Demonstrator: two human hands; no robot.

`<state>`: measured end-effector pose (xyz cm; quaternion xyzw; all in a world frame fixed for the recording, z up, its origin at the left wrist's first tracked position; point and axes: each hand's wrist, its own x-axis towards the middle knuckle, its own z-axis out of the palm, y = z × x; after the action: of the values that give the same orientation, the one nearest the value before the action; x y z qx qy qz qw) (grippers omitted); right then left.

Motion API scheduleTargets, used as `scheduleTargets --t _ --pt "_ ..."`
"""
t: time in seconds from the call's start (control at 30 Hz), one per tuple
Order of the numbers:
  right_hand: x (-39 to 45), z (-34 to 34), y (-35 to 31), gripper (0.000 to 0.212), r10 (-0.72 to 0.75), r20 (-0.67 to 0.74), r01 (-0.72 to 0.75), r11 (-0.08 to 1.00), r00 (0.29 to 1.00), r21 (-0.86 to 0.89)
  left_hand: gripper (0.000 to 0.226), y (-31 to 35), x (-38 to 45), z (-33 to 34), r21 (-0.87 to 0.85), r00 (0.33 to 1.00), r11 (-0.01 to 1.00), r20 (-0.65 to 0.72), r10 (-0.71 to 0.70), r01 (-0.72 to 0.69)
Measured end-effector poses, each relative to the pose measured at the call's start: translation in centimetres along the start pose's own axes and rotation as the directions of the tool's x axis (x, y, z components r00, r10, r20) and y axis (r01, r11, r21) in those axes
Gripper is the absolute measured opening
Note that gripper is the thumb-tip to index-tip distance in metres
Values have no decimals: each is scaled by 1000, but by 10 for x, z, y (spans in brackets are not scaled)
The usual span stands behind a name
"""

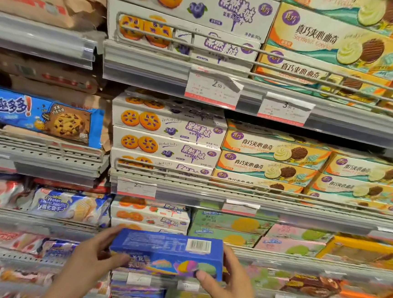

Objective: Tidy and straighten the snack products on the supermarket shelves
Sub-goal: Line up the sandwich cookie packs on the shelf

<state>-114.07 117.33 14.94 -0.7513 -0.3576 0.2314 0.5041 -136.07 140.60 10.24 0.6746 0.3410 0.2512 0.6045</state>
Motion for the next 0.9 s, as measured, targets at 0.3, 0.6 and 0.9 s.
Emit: scheduleTargets --t 0.3,0.6,0.9 --pt "-19 -29 0 52 -66 -28 58 971 997 -233 64 -31 -2 20 248 962 964 228 -151 92" --pt "-28 -45 13 65 -86 -20 65 867 996 -494 43 -107 32 10 262 931 913 -273 -242 314" --pt "-37 -36 5 63 -4 -52 -23 862 999 -507 67 -136 85 16 178 947 936 -172 -273 302"
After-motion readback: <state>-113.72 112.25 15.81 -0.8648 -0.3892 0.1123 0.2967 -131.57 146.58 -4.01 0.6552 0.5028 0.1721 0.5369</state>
